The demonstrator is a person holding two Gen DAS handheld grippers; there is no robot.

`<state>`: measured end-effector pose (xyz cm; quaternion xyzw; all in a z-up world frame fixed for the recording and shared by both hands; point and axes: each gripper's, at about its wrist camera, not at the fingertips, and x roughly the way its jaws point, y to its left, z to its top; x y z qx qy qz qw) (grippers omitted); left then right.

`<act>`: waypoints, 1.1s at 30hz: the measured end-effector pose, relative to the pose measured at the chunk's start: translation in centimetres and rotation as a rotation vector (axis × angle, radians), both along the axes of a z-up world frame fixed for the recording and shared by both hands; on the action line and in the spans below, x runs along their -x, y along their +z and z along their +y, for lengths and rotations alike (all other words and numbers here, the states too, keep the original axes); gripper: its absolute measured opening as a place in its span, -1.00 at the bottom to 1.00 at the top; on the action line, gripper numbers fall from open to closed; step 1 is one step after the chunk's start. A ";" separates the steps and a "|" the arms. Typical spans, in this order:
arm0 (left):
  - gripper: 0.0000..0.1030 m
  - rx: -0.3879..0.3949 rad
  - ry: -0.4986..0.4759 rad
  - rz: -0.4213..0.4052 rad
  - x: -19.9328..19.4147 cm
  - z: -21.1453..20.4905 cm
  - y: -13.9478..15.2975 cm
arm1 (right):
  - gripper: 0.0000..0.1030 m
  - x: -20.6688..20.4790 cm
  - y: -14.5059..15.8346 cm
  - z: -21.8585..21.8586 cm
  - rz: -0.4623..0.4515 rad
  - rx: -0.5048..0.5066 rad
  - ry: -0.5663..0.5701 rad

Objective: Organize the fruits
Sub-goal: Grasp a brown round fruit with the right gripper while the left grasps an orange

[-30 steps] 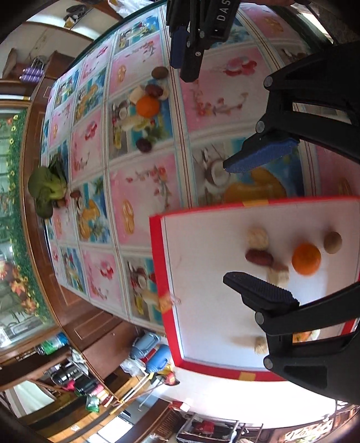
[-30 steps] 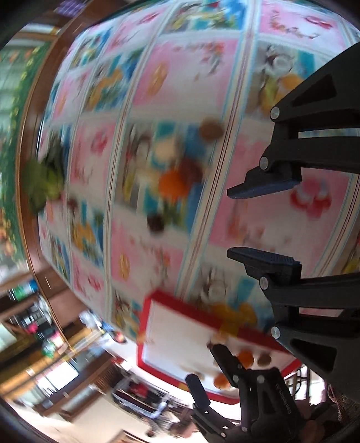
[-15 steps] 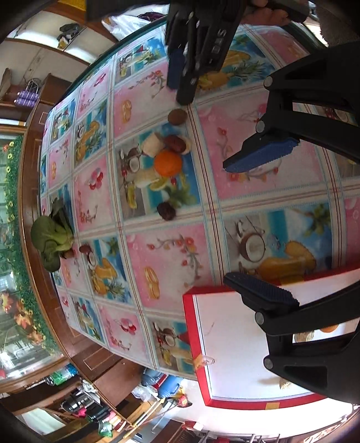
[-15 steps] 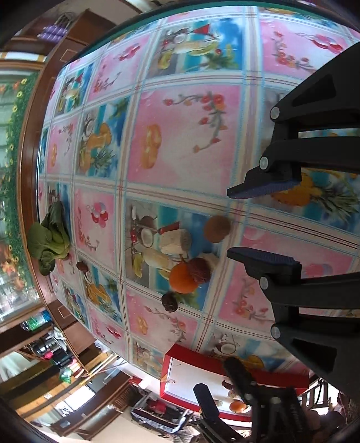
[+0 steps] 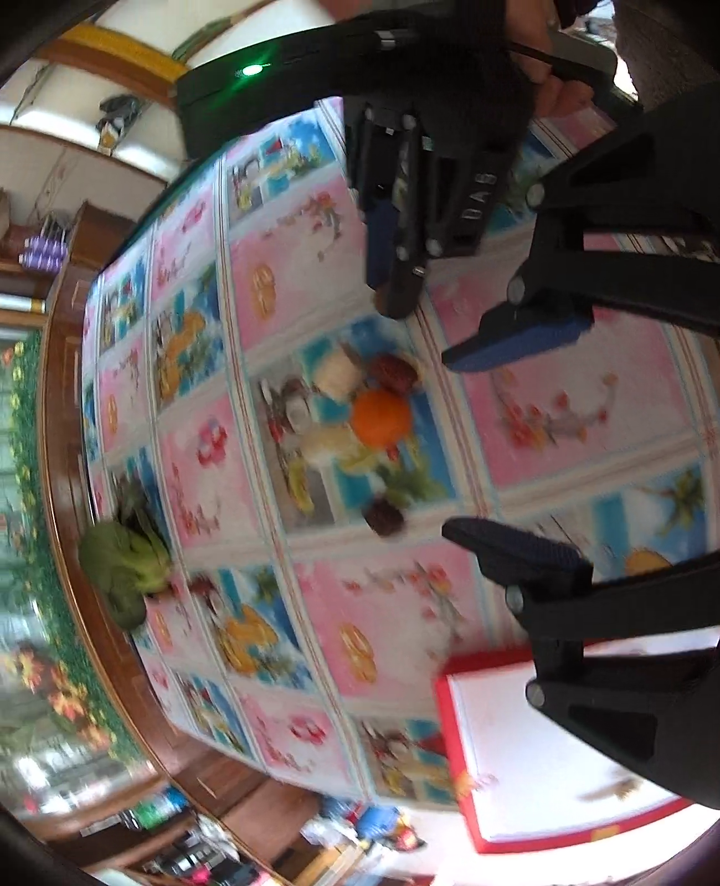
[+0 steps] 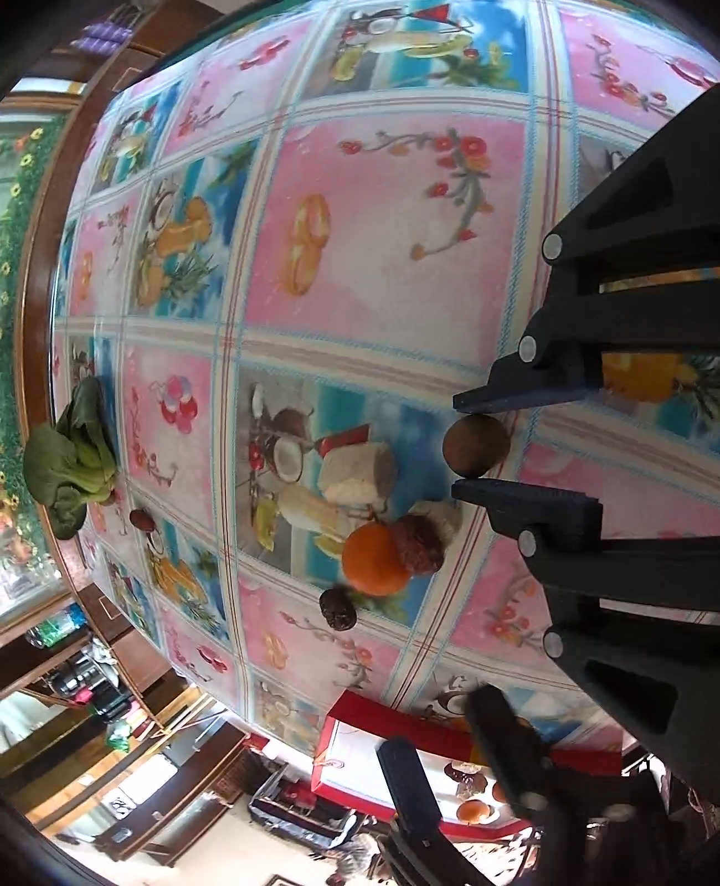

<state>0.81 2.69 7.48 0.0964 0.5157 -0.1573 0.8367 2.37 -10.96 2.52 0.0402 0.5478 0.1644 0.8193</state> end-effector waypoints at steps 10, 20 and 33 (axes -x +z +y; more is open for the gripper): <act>0.03 0.071 -0.121 0.036 -4.2 -3.9 -1.7 | -0.53 1.8 -0.3 -4.0 0.041 -0.051 -0.064; -0.01 0.141 -0.164 0.103 -0.5 -2.0 -2.7 | -0.53 1.9 -0.2 -4.0 0.024 -0.033 -0.047; 0.00 0.106 -0.037 0.062 -2.8 -0.9 -2.6 | -0.53 1.6 -0.4 -3.7 0.012 -0.022 -0.037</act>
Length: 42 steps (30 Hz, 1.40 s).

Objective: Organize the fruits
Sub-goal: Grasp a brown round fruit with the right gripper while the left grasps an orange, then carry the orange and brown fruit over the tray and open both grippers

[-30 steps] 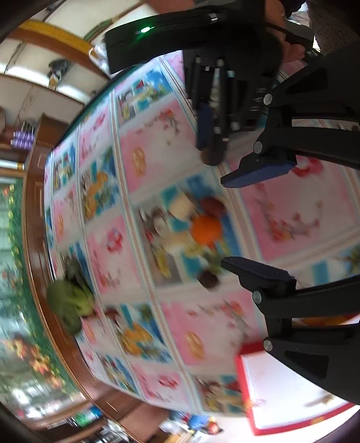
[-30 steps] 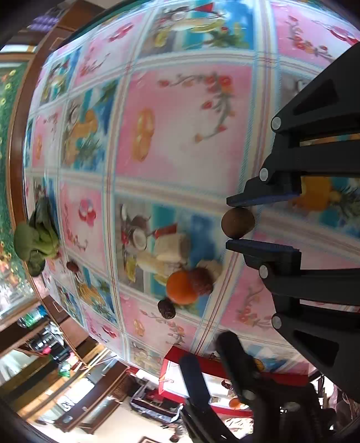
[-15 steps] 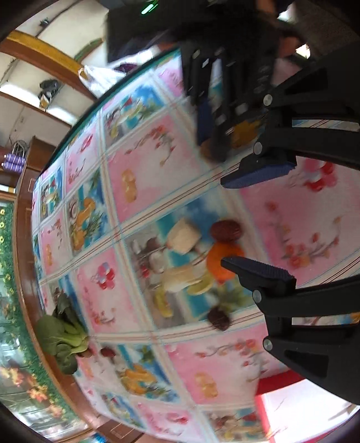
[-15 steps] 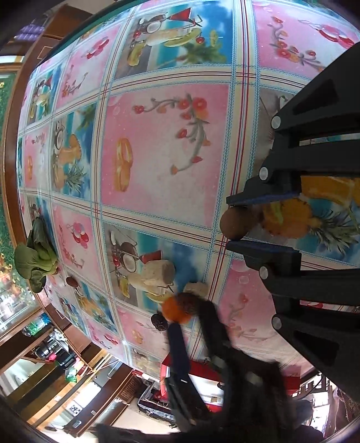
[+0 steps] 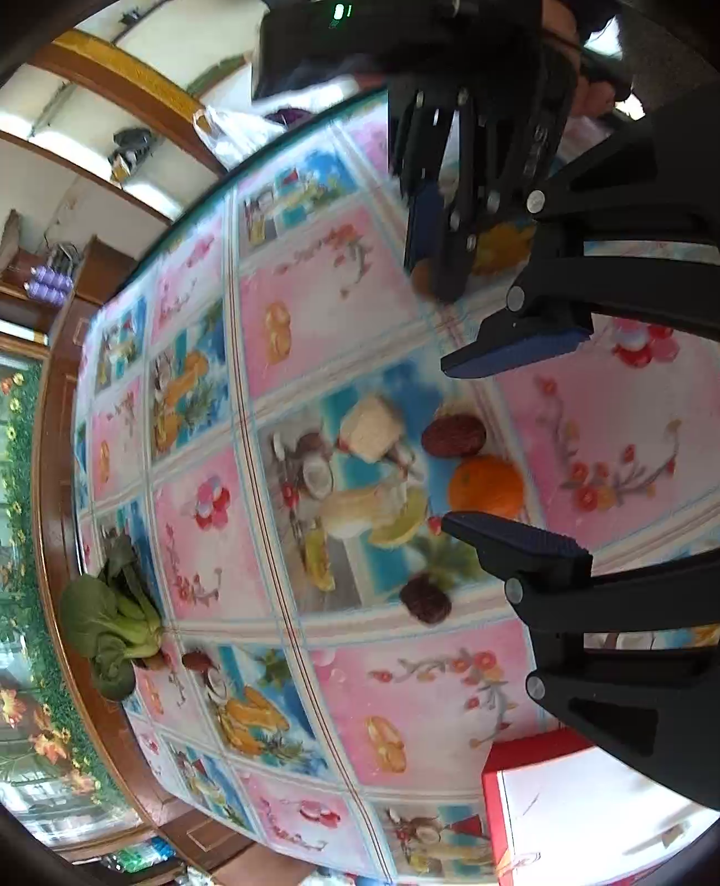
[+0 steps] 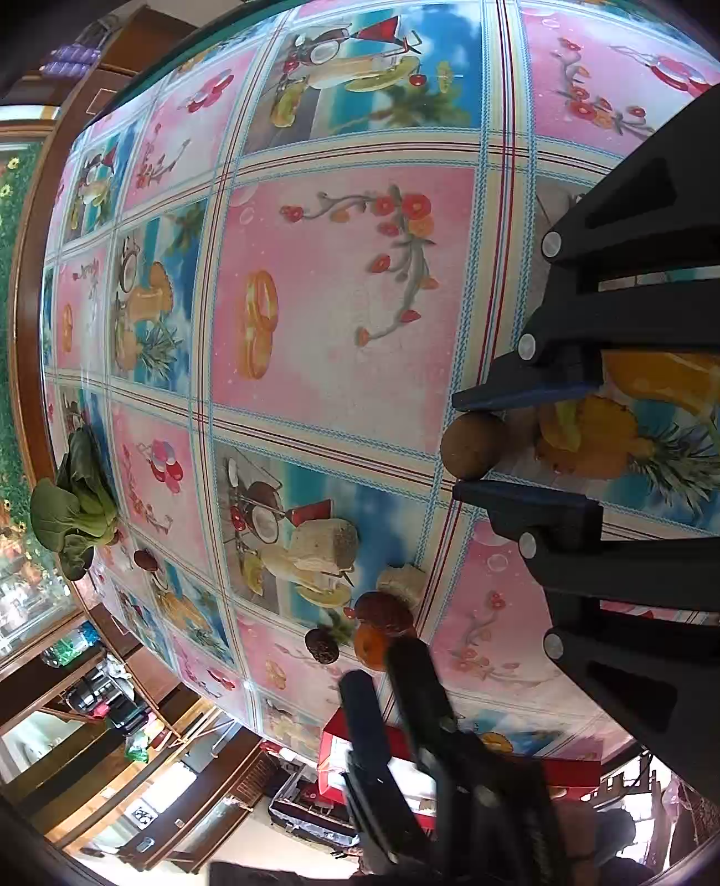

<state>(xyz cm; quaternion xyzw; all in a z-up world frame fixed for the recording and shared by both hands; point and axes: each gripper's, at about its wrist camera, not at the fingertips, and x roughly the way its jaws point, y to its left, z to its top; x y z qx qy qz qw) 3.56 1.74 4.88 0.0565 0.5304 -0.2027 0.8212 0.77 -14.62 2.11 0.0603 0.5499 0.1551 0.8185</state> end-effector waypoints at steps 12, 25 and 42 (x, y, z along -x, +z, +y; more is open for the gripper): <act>0.00 -0.045 -0.013 0.013 0.6 1.9 -1.5 | -0.53 0.0 0.0 0.1 -0.004 0.001 0.006; -0.33 -0.076 0.060 0.043 0.1 3.2 -3.2 | -0.54 -0.6 0.0 0.7 0.007 0.038 0.002; -0.33 -0.097 0.208 -0.094 5.8 8.6 3.8 | -0.54 0.9 3.1 8.9 -0.044 -0.005 0.157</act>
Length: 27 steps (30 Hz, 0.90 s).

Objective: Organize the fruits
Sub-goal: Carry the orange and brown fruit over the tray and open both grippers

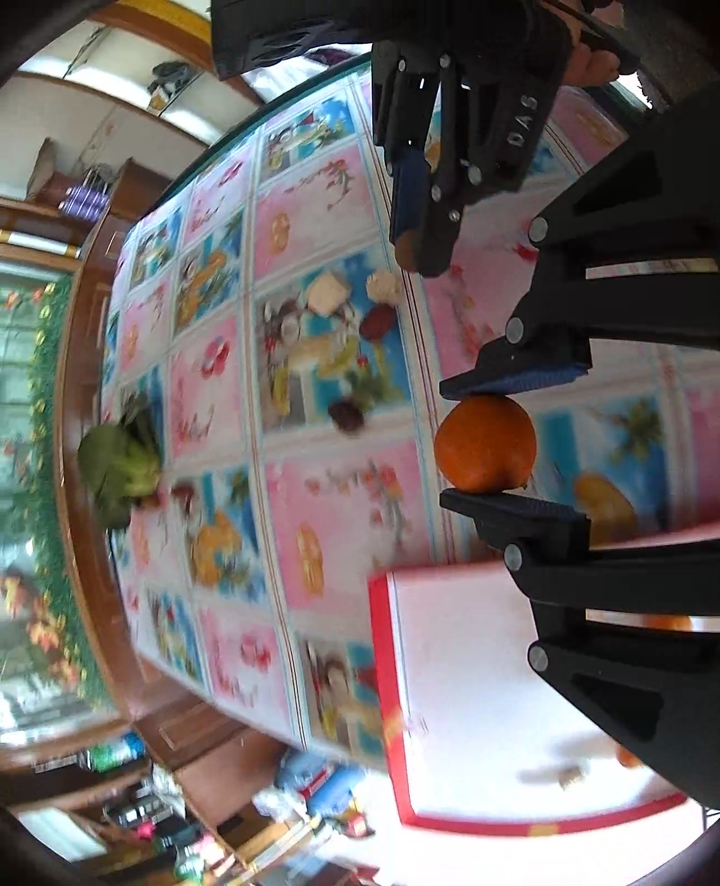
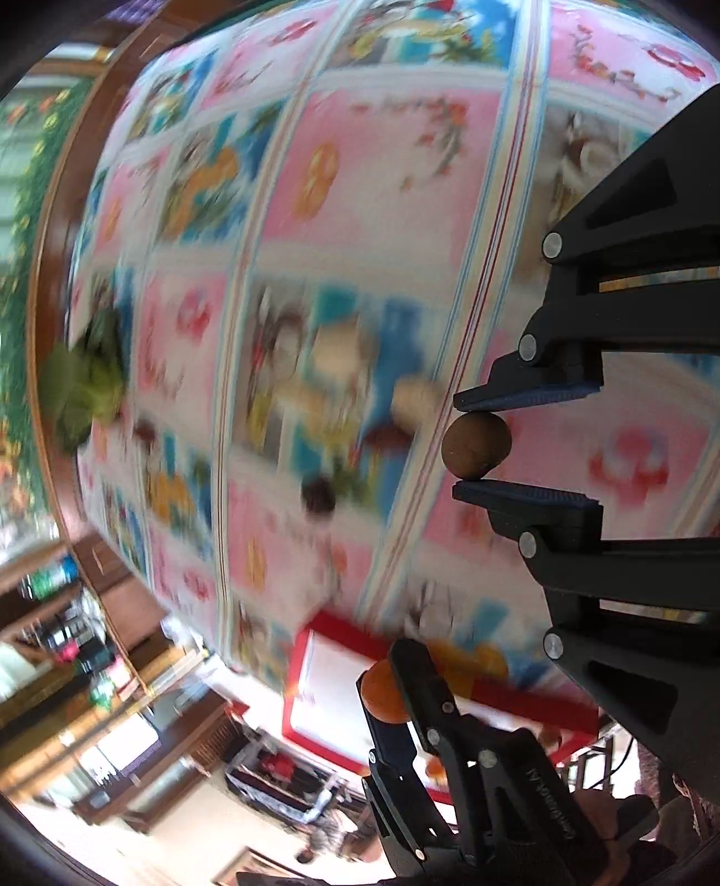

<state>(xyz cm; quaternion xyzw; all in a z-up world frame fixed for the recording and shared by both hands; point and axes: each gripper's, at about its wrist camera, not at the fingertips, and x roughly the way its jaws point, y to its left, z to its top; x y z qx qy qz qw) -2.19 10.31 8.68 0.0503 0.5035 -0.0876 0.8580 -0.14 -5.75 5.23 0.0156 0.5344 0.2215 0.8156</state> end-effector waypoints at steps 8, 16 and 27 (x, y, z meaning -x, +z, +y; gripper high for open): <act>-0.33 -0.096 0.163 -0.038 3.3 7.8 1.5 | -0.54 1.2 1.9 9.7 -0.057 -0.009 0.171; -0.33 -0.112 0.276 -0.021 5.6 13.8 0.6 | -0.54 2.4 1.9 16.5 -0.080 0.016 0.291; -0.33 -0.155 0.322 0.041 6.6 17.2 -1.8 | -0.55 3.5 0.4 20.6 -0.056 0.069 0.351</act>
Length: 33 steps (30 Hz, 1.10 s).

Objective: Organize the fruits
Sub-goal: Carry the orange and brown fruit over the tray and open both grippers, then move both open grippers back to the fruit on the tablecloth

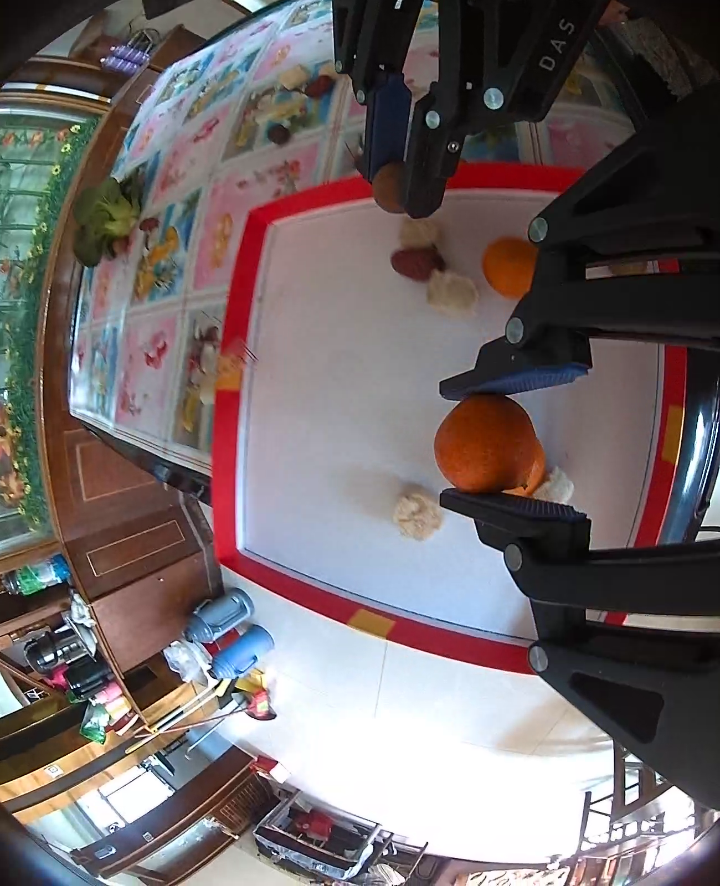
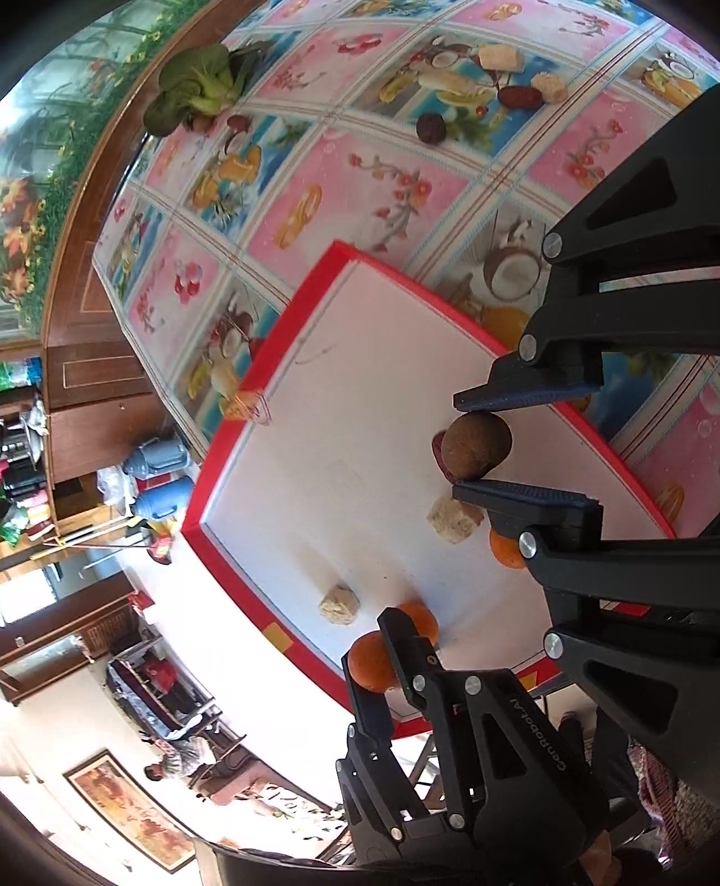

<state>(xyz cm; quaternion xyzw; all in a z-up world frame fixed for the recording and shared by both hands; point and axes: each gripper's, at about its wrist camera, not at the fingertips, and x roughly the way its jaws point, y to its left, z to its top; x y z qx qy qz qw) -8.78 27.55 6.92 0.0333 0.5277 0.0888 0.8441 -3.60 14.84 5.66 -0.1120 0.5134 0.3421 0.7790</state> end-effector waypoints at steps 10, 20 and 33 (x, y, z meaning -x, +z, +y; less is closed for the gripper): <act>-0.33 -0.034 0.000 0.006 -0.2 0.7 -0.8 | -0.54 0.9 -0.7 1.6 0.006 0.032 0.032; -0.03 -0.069 0.005 0.017 -0.9 0.1 -1.0 | -0.49 1.0 -0.7 1.5 0.011 0.056 0.033; 0.58 -0.133 -0.016 -0.010 -1.0 -2.4 -0.1 | -0.29 -0.3 0.3 -3.0 0.028 -0.032 -0.104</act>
